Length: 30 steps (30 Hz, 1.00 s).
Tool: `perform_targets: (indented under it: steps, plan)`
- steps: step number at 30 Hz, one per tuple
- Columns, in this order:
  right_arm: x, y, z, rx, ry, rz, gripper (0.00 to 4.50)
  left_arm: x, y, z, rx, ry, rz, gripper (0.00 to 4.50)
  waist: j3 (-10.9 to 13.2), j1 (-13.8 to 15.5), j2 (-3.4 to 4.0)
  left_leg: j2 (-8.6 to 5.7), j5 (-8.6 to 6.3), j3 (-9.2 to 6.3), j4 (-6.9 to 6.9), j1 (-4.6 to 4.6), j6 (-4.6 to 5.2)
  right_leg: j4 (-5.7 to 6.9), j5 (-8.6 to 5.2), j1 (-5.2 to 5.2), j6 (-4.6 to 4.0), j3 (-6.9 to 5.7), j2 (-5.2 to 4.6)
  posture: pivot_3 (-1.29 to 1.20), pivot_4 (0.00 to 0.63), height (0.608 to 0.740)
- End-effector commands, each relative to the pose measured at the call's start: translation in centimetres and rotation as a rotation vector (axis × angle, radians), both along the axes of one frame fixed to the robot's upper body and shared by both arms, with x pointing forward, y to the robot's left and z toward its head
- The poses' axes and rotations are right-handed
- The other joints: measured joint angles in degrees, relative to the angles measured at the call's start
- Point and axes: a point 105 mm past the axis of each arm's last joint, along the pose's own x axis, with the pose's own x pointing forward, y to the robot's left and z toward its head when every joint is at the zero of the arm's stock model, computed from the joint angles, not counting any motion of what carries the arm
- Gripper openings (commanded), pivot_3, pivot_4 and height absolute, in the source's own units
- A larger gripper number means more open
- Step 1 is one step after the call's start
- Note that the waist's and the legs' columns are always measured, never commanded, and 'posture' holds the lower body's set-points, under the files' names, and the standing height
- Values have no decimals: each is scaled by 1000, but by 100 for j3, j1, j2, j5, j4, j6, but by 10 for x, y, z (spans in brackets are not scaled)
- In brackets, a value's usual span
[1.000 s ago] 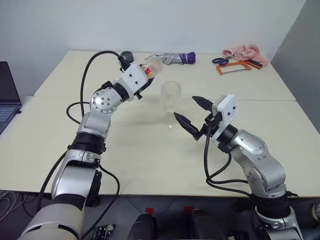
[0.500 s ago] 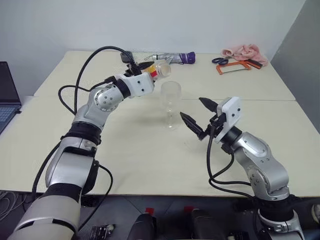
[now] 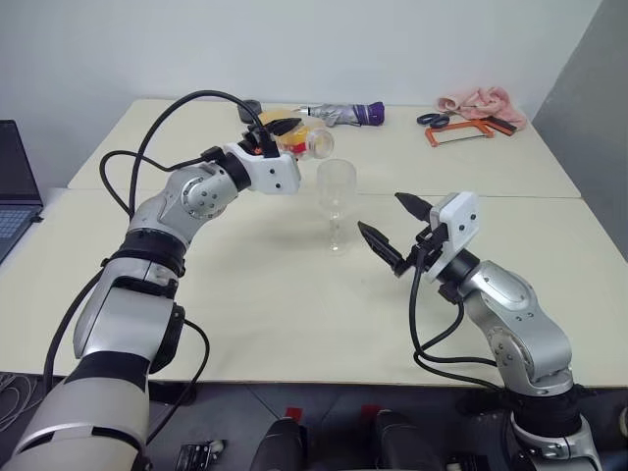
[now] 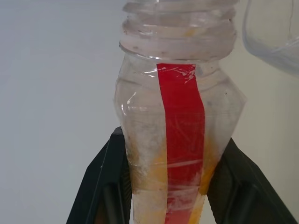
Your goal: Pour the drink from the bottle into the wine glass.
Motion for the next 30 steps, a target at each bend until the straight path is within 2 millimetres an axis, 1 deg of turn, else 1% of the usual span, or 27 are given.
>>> perform_targets:
  steps: [1,15,30]
  plan:
    - [-11,-1,14,-8,-84,8,4500,-5,-4,27,15,-105,-26,1681,0,0,0,0,0,0,0,-1,0,0,0,0,0,-1,0,0,150,740]
    - [-14,-7,8,-14,-88,-13,4500,-5,-6,36,63,-174,-17,1681,0,0,0,0,0,1,0,-1,0,1,0,0,0,-1,1,0,150,740]
    - [-18,-7,3,-30,-74,6,4500,-2,-2,36,87,-198,11,1681,0,0,0,0,0,2,0,0,-1,1,0,0,0,-1,1,0,150,740]
